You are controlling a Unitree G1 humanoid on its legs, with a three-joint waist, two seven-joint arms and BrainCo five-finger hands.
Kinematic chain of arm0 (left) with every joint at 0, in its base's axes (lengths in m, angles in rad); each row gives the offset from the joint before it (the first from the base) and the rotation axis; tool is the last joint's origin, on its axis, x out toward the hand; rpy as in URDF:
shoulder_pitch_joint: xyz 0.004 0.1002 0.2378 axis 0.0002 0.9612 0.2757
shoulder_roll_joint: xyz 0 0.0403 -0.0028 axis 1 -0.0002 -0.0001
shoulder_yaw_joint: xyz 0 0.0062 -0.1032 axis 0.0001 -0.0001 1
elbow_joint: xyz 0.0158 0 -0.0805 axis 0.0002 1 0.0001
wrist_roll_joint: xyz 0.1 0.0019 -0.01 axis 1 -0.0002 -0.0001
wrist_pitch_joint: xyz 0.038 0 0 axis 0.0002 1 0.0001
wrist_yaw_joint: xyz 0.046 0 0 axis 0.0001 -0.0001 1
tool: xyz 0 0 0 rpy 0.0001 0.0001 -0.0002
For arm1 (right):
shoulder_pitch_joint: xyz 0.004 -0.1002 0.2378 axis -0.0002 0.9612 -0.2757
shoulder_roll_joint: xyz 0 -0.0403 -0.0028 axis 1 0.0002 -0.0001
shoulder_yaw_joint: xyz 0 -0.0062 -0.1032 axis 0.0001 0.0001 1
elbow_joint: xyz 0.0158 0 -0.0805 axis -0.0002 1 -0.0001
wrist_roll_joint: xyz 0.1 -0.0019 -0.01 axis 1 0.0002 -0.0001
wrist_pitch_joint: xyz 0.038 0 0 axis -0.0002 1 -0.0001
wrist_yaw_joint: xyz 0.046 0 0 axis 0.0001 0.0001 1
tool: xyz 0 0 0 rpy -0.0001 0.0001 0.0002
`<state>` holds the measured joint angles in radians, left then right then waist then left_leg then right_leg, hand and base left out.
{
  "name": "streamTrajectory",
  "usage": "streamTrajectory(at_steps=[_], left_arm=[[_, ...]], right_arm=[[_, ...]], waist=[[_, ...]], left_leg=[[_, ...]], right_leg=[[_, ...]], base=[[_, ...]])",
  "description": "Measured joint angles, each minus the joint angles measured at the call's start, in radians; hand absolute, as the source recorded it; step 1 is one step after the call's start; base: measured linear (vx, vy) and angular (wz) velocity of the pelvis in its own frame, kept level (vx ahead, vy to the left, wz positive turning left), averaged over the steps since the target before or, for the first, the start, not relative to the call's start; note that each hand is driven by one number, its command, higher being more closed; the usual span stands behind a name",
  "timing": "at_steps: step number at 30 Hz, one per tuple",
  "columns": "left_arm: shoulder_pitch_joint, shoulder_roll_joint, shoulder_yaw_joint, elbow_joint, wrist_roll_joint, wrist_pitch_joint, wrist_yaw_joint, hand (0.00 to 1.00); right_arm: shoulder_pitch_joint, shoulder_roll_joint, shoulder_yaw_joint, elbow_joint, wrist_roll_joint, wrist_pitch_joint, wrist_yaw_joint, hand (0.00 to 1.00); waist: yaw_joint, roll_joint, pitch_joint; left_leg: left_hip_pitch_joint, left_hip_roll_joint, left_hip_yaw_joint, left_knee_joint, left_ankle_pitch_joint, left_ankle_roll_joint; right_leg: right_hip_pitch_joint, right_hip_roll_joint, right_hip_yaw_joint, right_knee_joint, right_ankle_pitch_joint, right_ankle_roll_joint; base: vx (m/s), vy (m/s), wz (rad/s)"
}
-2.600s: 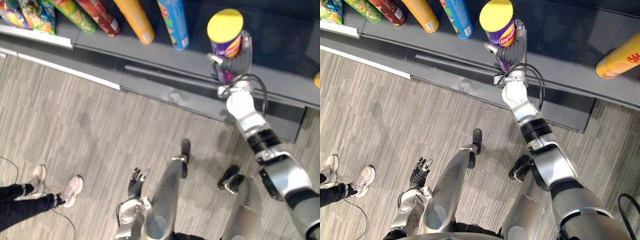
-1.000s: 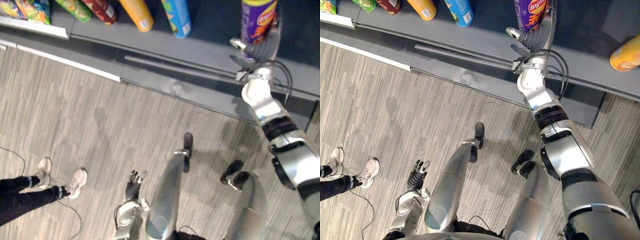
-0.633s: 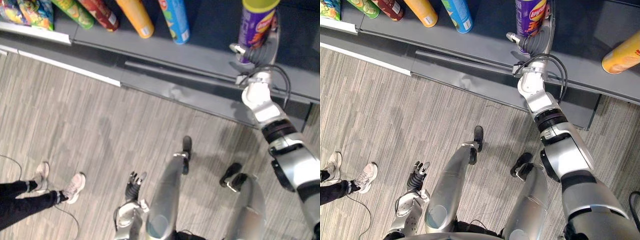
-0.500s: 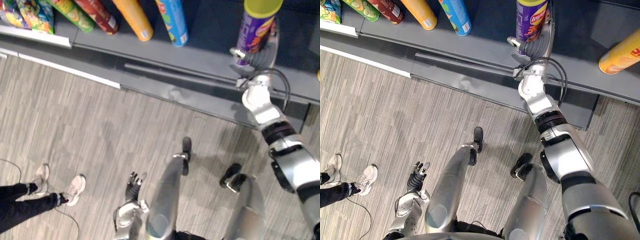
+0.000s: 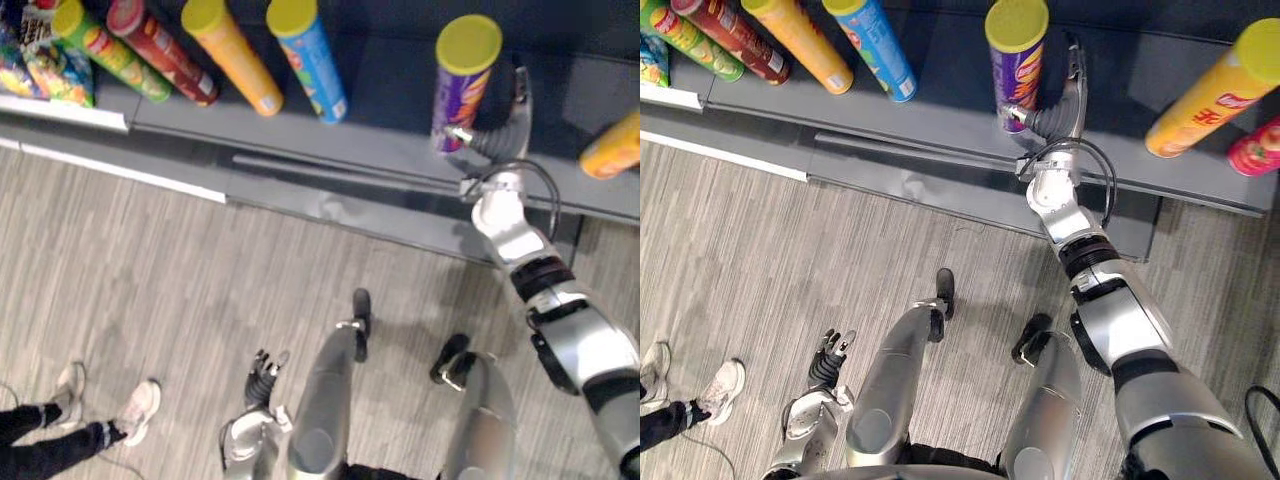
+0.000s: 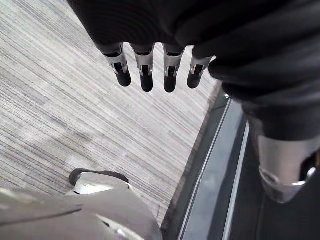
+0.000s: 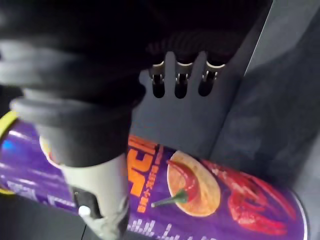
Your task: Put the gum and the chips on the shelf.
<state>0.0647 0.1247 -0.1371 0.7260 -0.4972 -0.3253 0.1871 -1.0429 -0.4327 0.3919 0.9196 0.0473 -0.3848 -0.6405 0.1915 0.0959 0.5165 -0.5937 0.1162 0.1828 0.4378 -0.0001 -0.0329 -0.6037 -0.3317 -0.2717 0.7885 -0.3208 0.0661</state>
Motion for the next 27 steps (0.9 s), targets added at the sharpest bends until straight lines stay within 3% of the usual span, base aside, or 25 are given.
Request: streamTrajectory(at_steps=[6, 10, 15, 16, 21, 27], left_arm=[[0.017, 0.008, 0.029, 0.021, 0.0, 0.008, -0.009, 0.0], [0.02, 0.013, 0.029, 0.037, 0.002, 0.008, -0.01, 0.0], [0.031, 0.039, 0.038, 0.061, 0.003, 0.033, -0.03, 0.0], [0.035, 0.041, 0.045, 0.075, 0.003, 0.053, -0.049, 0.0], [0.094, 0.048, 0.084, 0.126, 0.001, 0.102, -0.118, 0.0], [0.172, 0.044, 0.106, 0.207, 0.01, 0.155, -0.146, 0.0]], right_arm=[[0.107, 0.014, -0.031, -0.001, -0.006, 0.0, 0.119, 0.0], [0.202, 0.022, -0.098, -0.013, 0.0, -0.002, 0.211, 0.0], [0.366, 0.076, -0.167, -0.148, 0.043, -0.017, 0.333, 0.0], [0.449, 0.09, -0.183, -0.208, 0.049, -0.017, 0.375, 0.0], [0.679, 0.116, -0.221, -0.352, 0.068, 0.016, 0.448, 0.0], [1.014, 0.17, -0.259, -0.474, 0.086, 0.069, 0.548, 0.0]], waist=[[-0.028, -0.039, -0.015], [-0.036, -0.048, -0.02], [-0.054, -0.095, -0.046], [-0.059, -0.103, -0.057], [-0.105, -0.12, -0.158], [-0.148, -0.133, -0.261]], left_leg=[[0.09, 0.001, 0.016, -0.054, 0.005, -0.005], [0.173, 0.007, 0.027, -0.096, 0.004, -0.006], [0.285, 0.021, 0.051, -0.185, 0.017, -0.02], [0.343, 0.021, 0.055, -0.236, 0.028, -0.027], [0.39, 0.023, 0.053, -0.302, 0.037, -0.029], [0.491, 0.009, 0.09, -0.372, 0.029, -0.039]], right_leg=[[0.081, 0.003, -0.011, -0.051, 0.01, 0.006], [0.168, 0.018, -0.022, -0.112, 0.026, 0.014], [0.266, 0.057, -0.021, -0.211, 0.057, 0.015], [0.323, 0.074, -0.024, -0.262, 0.071, 0.018], [0.394, 0.112, -0.03, -0.396, 0.12, 0.034], [0.472, 0.132, 0.025, -0.512, 0.166, 0.056]], base=[[0.04, -0.059, -0.08], [0.07, -0.035, -0.12], [0.09, -0.028, -0.18], [0.11, -0.002, -0.12], [0.13, 0.038, -0.07], [0.1, 0.067, -0.28]])
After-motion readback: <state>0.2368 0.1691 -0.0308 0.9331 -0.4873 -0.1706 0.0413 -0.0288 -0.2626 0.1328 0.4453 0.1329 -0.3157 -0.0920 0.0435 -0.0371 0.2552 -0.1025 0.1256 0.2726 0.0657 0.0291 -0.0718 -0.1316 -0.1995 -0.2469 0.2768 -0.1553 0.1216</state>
